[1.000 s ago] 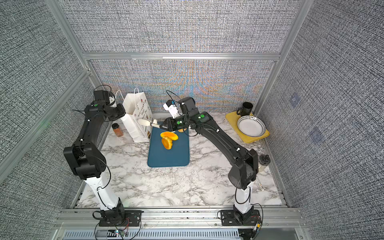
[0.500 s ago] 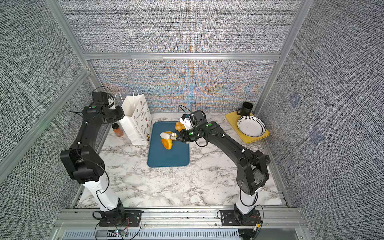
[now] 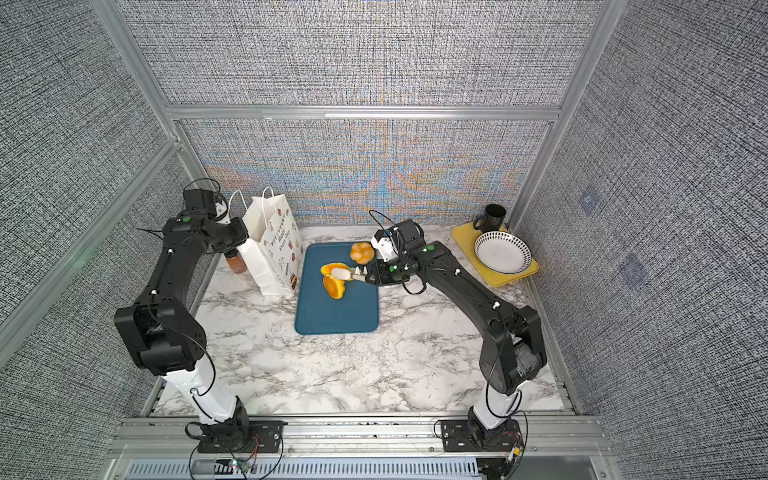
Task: Pack bread into a paper bag
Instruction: Pick up the fake bread from the plate.
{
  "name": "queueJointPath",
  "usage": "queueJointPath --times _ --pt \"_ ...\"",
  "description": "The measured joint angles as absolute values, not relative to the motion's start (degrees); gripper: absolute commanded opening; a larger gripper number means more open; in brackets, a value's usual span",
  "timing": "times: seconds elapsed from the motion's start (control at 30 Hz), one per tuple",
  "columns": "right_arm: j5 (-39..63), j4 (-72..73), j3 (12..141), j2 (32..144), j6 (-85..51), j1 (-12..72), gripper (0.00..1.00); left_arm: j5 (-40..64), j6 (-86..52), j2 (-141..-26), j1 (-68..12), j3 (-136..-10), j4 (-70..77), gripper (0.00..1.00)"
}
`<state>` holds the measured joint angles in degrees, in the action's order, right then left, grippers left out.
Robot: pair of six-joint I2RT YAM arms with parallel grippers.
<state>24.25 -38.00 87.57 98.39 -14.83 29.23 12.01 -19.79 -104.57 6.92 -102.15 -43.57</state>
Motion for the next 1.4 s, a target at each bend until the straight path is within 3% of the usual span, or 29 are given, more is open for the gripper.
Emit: queueJointPath --times 0.5,0.63,0.73,1.0,1.4 --pt "24.9 -35.9 85.8 102.8 -14.3 31.6 0.36 12.0 -20.1 -104.3 6.9 -101.9 -42.7 0.02" --pt "25.6 -34.9 86.0 104.1 -14.3 32.5 0.27 12.0 -19.9 -104.3 6.9 -101.9 -42.7 0.02" --pt "25.8 -34.5 86.1 104.4 -14.3 32.7 0.15 12.0 -19.9 -104.3 6.9 -101.9 -42.7 0.02" --pt "25.2 -34.6 86.4 103.7 -14.5 33.3 0.11 12.0 -19.7 -104.4 6.9 -101.9 -42.7 0.02" --pt "23.9 -37.5 105.4 106.5 -15.4 33.4 0.1 12.6 -19.5 -105.8 7.0 -103.1 -42.2 0.02"
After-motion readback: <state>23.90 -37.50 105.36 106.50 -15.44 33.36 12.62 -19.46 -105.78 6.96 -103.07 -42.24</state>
